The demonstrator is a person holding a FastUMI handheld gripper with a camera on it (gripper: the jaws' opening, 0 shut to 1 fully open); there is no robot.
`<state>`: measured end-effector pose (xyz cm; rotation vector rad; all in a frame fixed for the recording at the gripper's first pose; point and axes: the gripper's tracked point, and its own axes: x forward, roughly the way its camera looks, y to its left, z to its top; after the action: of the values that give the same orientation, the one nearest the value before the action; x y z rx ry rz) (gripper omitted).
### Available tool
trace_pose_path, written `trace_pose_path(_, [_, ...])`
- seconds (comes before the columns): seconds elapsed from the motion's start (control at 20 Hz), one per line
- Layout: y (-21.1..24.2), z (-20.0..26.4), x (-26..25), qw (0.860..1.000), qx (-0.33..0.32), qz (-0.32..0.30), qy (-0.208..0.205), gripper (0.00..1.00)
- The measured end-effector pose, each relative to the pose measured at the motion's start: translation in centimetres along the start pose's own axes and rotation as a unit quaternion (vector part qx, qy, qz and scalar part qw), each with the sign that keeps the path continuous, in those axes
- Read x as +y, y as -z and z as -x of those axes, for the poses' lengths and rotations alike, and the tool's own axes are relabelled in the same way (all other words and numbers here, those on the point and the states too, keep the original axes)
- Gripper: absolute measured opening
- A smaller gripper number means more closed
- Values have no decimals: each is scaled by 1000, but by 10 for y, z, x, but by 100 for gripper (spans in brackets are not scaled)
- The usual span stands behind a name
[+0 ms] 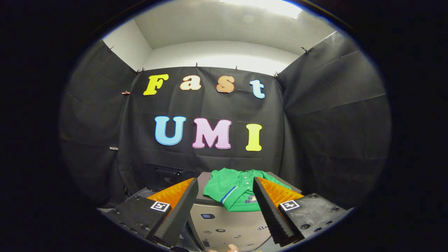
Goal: Put the clothes into the washing machine and then close the washing machine lid.
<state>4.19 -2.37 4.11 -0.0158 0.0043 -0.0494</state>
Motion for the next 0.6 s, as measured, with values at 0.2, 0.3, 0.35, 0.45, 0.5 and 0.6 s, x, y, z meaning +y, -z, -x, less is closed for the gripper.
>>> trace_pose_path(0.2, [-2,-35,-5,1000,16,-9,-2,98])
trace_pose_path(0.3, [3,-55,-15,999,27,-18,8,98])
trace_pose_path(0.35, [4,-64,-18,999,34,-22,11,98])
trace_pose_path(0.45, [5,-83,-21,999,44,-23,12,98])
trace_pose_path(0.5, [8,-95,-23,998,50,-19,13,98])
trace_pose_path(0.6, [10,-119,-27,998,63,-10,14,98])
